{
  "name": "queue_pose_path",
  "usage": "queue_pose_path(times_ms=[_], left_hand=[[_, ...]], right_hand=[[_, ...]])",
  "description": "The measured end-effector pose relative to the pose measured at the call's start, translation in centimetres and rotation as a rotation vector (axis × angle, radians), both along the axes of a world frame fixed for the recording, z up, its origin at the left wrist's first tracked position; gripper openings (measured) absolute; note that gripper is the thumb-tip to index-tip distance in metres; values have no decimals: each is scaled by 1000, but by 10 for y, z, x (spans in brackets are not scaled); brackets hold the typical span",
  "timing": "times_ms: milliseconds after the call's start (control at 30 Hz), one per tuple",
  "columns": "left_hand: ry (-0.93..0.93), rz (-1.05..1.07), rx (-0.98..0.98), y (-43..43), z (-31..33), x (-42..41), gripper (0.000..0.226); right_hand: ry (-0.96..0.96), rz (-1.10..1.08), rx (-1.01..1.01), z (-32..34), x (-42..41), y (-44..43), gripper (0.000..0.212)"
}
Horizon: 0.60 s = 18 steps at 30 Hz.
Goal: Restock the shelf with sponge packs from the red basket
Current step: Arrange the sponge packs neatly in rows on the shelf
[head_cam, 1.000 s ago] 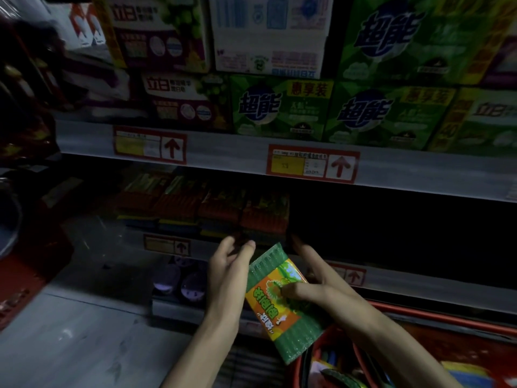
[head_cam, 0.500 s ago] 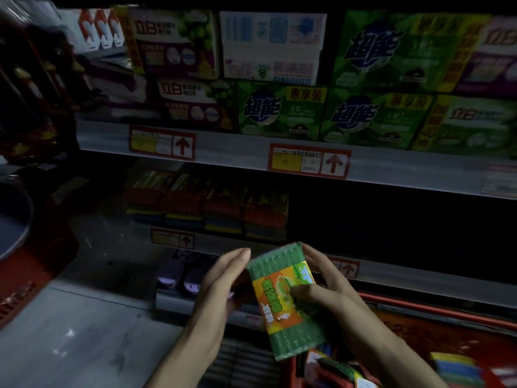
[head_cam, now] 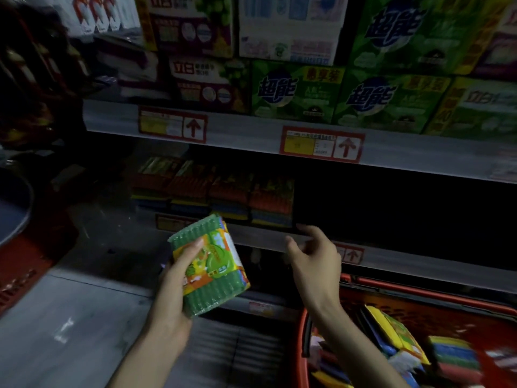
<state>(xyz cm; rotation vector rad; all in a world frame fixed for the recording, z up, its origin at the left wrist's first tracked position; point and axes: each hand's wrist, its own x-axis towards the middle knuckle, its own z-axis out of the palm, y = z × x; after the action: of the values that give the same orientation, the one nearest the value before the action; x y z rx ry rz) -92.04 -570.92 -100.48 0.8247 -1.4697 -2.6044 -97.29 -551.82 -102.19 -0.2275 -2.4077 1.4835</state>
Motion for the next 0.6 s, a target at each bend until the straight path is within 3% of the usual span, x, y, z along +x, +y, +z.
queue_pose_path(times_ms=[200,600], left_hand=[[25,0,2,-5,5,-3,39],[16,7,4,-4,1,-11,52]], right_hand=[[-166,61,-84,-19,-37,-6,67],[-201,129,-185,-19,-39,-3,68]])
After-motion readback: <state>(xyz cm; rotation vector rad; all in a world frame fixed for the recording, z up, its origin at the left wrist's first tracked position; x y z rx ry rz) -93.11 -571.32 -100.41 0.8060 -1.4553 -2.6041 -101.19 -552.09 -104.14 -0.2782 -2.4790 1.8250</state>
